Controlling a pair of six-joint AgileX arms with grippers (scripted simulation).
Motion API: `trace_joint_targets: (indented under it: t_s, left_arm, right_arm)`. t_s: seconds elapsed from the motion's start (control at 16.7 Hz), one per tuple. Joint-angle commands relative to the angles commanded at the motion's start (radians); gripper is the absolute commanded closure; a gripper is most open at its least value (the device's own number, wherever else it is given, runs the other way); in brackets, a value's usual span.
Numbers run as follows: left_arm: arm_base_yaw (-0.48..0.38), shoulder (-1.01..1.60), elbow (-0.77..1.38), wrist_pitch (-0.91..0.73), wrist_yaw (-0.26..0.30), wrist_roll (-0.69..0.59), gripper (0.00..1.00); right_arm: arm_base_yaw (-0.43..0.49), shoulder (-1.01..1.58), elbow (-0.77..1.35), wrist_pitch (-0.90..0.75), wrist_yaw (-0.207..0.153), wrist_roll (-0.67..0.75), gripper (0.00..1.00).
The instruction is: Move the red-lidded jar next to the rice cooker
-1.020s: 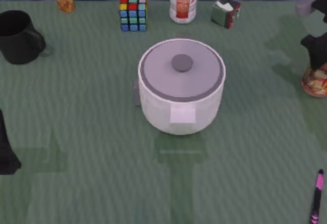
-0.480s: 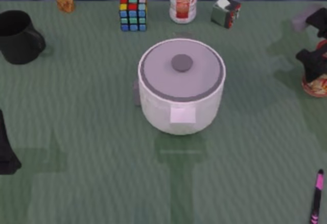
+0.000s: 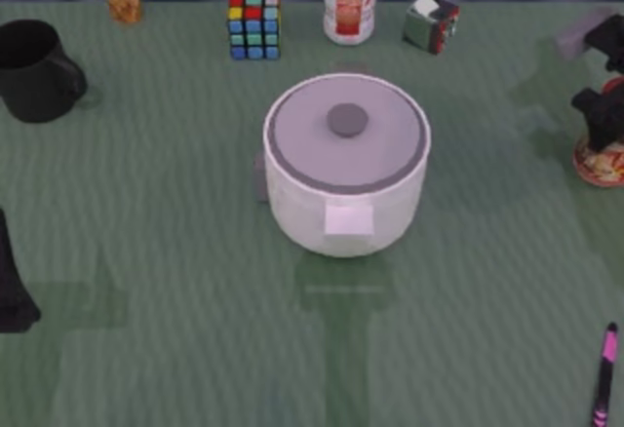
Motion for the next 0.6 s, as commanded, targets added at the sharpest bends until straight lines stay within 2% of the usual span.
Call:
trace_joint_targets:
  t_s: [0.24, 0.6]
  left_arm:
    - [0.000, 0.000, 0.000, 0.000, 0.000, 0.000, 0.00]
    - [0.000, 0.000, 0.000, 0.000, 0.000, 0.000, 0.00]
  right_arm:
    - [0.000, 0.000, 0.000, 0.000, 0.000, 0.000, 0.98]
    - [0.000, 0.000, 0.000, 0.000, 0.000, 0.000, 1.00]
